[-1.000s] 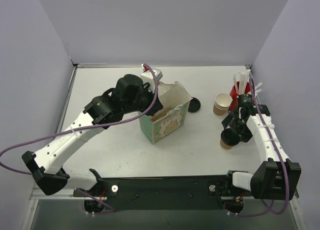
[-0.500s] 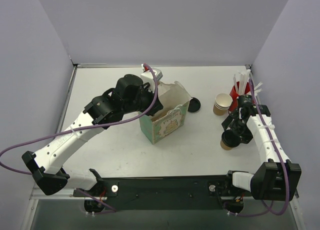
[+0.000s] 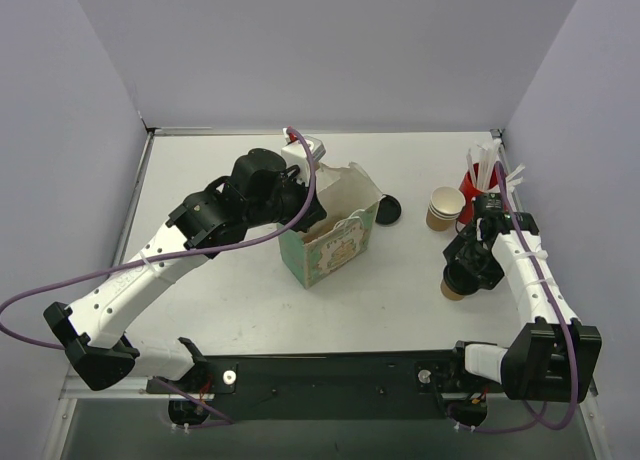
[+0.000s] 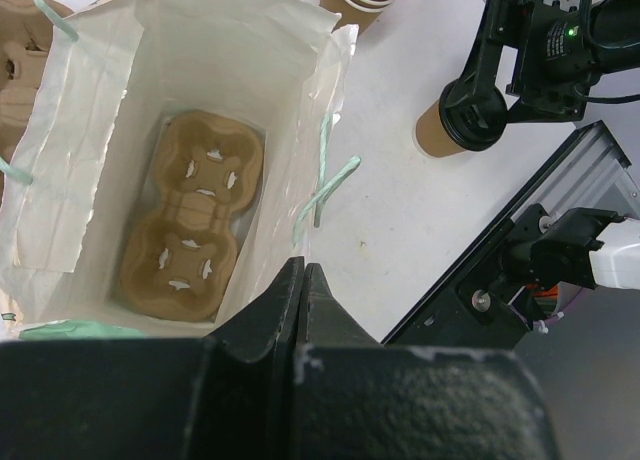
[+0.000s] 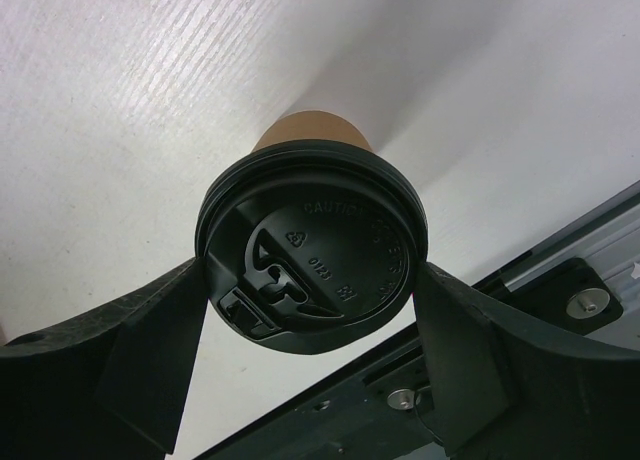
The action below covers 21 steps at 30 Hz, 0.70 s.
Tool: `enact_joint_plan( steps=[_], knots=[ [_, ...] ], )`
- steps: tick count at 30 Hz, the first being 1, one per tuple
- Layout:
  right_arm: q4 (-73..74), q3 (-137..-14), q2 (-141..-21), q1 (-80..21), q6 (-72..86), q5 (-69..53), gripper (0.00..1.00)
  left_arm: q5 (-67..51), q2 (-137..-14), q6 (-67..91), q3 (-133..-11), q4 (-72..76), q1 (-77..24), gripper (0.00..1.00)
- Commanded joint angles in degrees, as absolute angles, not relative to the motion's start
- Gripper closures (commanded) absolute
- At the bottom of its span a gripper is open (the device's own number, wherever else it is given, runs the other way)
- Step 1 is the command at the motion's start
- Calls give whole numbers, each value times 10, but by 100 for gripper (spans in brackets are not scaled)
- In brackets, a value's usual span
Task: Pack the takeout coffee
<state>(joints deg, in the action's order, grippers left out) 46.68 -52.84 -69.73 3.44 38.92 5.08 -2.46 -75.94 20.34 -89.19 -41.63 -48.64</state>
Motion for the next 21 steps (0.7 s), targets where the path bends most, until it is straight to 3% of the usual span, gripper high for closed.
enact_joint_plan(
  steps=[1,6,10,11,12,15,21],
  knots=[
    [480,-526,-682,39,390,53,31,-26,-754,203,-903,-408,-484,100],
    [492,-540,-676,39,388,44,40,-10,-764,210,-937,-423,-472,100],
    [518,-574,-670,37,376,36,47,-4,-780,214,-981,-437,-433,91],
    [524,-588,-670,37,374,33,49,-4,-790,214,-989,-441,-422,82],
    [529,-596,-670,38,369,29,52,9,-794,210,-997,-446,-413,79],
    [546,-617,-664,32,366,16,52,18,-818,189,-1026,-456,-382,71],
    [569,-638,-652,23,357,-14,53,0,-907,104,-1117,-513,-356,71]
  ],
)
